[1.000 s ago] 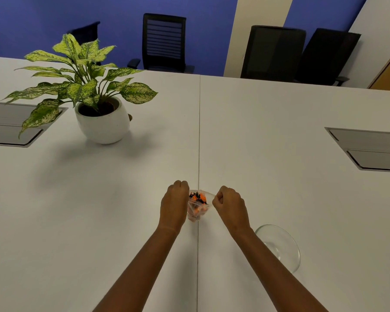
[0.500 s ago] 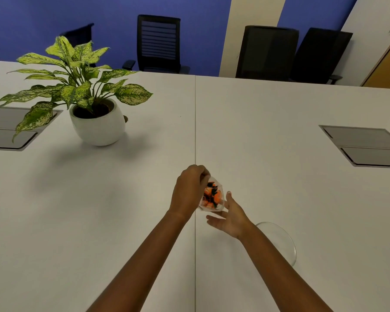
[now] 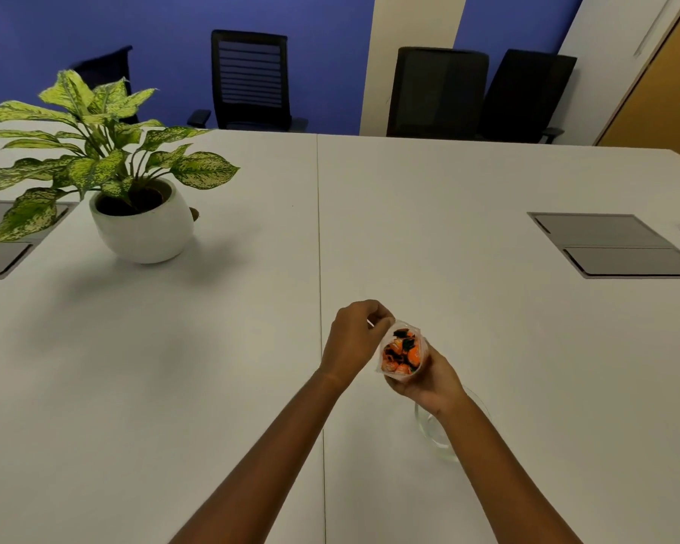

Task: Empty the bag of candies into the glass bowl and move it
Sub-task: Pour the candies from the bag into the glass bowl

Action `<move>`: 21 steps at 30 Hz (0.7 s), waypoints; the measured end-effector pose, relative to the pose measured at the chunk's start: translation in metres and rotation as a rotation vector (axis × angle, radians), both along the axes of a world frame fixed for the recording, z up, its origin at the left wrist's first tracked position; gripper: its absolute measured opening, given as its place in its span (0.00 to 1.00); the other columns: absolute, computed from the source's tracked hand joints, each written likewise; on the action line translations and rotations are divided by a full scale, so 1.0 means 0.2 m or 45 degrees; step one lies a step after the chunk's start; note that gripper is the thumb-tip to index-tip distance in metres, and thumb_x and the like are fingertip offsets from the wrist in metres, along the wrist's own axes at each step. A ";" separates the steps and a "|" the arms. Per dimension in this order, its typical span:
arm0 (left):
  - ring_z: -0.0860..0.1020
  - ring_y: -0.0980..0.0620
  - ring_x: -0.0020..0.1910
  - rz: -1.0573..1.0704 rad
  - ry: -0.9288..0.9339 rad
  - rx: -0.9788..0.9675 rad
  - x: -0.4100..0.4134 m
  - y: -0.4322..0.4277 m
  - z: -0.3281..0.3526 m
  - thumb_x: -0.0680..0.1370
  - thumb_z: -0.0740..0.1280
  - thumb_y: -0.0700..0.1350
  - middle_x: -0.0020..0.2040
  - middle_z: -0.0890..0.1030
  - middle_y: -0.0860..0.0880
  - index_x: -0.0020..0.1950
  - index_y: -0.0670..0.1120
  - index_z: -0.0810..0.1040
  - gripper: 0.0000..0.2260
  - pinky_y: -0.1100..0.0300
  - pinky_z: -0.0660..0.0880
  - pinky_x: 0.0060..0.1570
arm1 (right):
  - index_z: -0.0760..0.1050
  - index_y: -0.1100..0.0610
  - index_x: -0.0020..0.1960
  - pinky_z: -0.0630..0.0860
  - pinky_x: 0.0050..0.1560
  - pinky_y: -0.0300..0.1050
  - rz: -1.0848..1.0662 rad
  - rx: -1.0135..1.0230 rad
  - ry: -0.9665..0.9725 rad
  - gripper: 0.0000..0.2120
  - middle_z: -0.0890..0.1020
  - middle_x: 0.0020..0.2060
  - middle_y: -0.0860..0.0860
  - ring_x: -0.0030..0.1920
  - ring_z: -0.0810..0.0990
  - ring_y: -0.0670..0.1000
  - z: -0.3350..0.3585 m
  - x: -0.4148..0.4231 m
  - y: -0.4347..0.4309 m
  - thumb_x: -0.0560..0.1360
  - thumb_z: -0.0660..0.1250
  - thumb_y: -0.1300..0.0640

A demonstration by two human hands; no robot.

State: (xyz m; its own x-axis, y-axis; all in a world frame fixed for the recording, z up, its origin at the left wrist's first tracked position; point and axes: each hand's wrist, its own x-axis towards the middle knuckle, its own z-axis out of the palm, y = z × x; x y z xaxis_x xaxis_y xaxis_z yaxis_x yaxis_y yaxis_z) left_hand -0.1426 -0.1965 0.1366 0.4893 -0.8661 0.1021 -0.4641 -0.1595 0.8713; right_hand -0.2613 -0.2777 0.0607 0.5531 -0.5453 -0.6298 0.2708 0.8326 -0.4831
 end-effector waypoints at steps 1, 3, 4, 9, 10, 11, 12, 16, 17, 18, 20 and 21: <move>0.76 0.54 0.39 -0.009 0.024 0.005 -0.03 -0.01 -0.02 0.76 0.65 0.39 0.47 0.84 0.41 0.47 0.38 0.81 0.07 0.66 0.72 0.39 | 0.73 0.57 0.55 0.74 0.45 0.52 -0.035 -0.028 0.055 0.14 0.77 0.49 0.58 0.47 0.76 0.57 0.01 -0.04 -0.02 0.79 0.55 0.49; 0.77 0.52 0.42 -0.022 0.103 0.028 -0.09 -0.03 -0.06 0.77 0.64 0.41 0.49 0.83 0.40 0.49 0.37 0.80 0.09 0.60 0.74 0.43 | 0.75 0.55 0.50 0.74 0.44 0.52 -0.109 -0.078 0.145 0.13 0.77 0.48 0.57 0.46 0.76 0.56 0.02 -0.11 -0.06 0.79 0.55 0.49; 0.79 0.49 0.44 -0.027 0.172 0.052 -0.11 -0.04 -0.08 0.78 0.63 0.42 0.50 0.83 0.39 0.51 0.37 0.79 0.10 0.56 0.75 0.46 | 0.75 0.54 0.48 0.73 0.43 0.52 -0.150 -0.102 0.179 0.12 0.77 0.48 0.56 0.46 0.75 0.56 0.03 -0.15 -0.07 0.79 0.56 0.50; 0.72 0.48 0.45 -0.079 0.569 0.364 -0.23 -0.05 -0.23 0.81 0.55 0.47 0.43 0.73 0.42 0.42 0.44 0.71 0.12 0.53 0.71 0.49 | 0.77 0.51 0.43 0.71 0.51 0.53 -0.272 -0.290 0.395 0.12 0.78 0.46 0.52 0.47 0.76 0.53 0.05 -0.35 -0.14 0.79 0.56 0.51; 0.70 0.49 0.45 -0.073 0.686 0.428 -0.24 -0.05 -0.25 0.81 0.54 0.49 0.42 0.72 0.44 0.40 0.45 0.69 0.13 0.55 0.69 0.48 | 0.77 0.52 0.44 0.72 0.49 0.52 -0.274 -0.345 0.458 0.13 0.78 0.45 0.52 0.45 0.77 0.53 0.04 -0.39 -0.15 0.79 0.55 0.51; 0.70 0.49 0.45 -0.064 0.806 0.476 -0.26 -0.04 -0.27 0.81 0.53 0.50 0.42 0.72 0.46 0.40 0.45 0.71 0.15 0.55 0.69 0.50 | 0.78 0.54 0.46 0.72 0.48 0.51 -0.278 -0.408 0.535 0.14 0.79 0.46 0.53 0.45 0.77 0.53 0.04 -0.42 -0.15 0.79 0.55 0.51; 0.71 0.49 0.47 -0.058 0.909 0.520 -0.28 -0.04 -0.29 0.81 0.52 0.51 0.45 0.72 0.47 0.45 0.44 0.74 0.16 0.54 0.70 0.54 | 0.78 0.55 0.49 0.72 0.47 0.50 -0.286 -0.484 0.627 0.14 0.78 0.48 0.53 0.47 0.76 0.54 0.03 -0.44 -0.15 0.79 0.55 0.52; 0.67 0.41 0.67 -0.059 1.081 0.641 -0.32 -0.04 -0.35 0.81 0.48 0.54 0.67 0.69 0.40 0.69 0.37 0.64 0.25 0.47 0.66 0.68 | 0.79 0.57 0.50 0.74 0.44 0.47 -0.293 -0.897 0.958 0.13 0.79 0.50 0.58 0.47 0.76 0.54 -0.01 -0.50 -0.12 0.78 0.56 0.56; 0.65 0.39 0.69 -0.069 1.106 0.649 -0.33 -0.04 -0.36 0.81 0.47 0.54 0.70 0.66 0.39 0.69 0.37 0.64 0.25 0.46 0.65 0.68 | 0.79 0.56 0.49 0.75 0.45 0.46 -0.278 -1.000 1.024 0.13 0.80 0.50 0.59 0.45 0.77 0.54 -0.02 -0.50 -0.11 0.78 0.56 0.57; 0.64 0.39 0.71 -0.081 1.125 0.657 -0.33 -0.05 -0.36 0.81 0.46 0.54 0.72 0.65 0.39 0.70 0.37 0.63 0.25 0.45 0.65 0.68 | 0.79 0.55 0.48 0.76 0.46 0.47 -0.259 -1.086 1.078 0.13 0.81 0.50 0.59 0.45 0.78 0.53 -0.02 -0.50 -0.09 0.78 0.56 0.57; 0.64 0.38 0.71 -0.092 1.150 0.655 -0.34 -0.05 -0.37 0.82 0.45 0.53 0.72 0.65 0.39 0.68 0.36 0.65 0.26 0.45 0.65 0.69 | 0.80 0.56 0.50 0.77 0.52 0.51 -0.226 -1.238 1.139 0.13 0.81 0.50 0.59 0.49 0.79 0.55 -0.03 -0.50 -0.05 0.79 0.56 0.58; 0.65 0.39 0.70 -0.094 1.155 0.653 -0.35 -0.05 -0.37 0.82 0.45 0.53 0.72 0.66 0.38 0.68 0.36 0.66 0.26 0.45 0.65 0.68 | 0.80 0.57 0.51 0.76 0.54 0.51 -0.213 -1.320 1.164 0.13 0.81 0.50 0.59 0.51 0.78 0.56 -0.03 -0.50 -0.03 0.79 0.56 0.58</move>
State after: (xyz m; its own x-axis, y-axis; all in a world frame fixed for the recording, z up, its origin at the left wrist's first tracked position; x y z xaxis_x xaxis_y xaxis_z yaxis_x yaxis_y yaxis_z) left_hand -0.2120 -0.2075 0.0626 0.1422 -0.7324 -0.6659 0.3071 -0.6069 0.7331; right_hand -0.3611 -0.2828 0.0542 0.0519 -0.9987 -0.0007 -0.4127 -0.0208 -0.9106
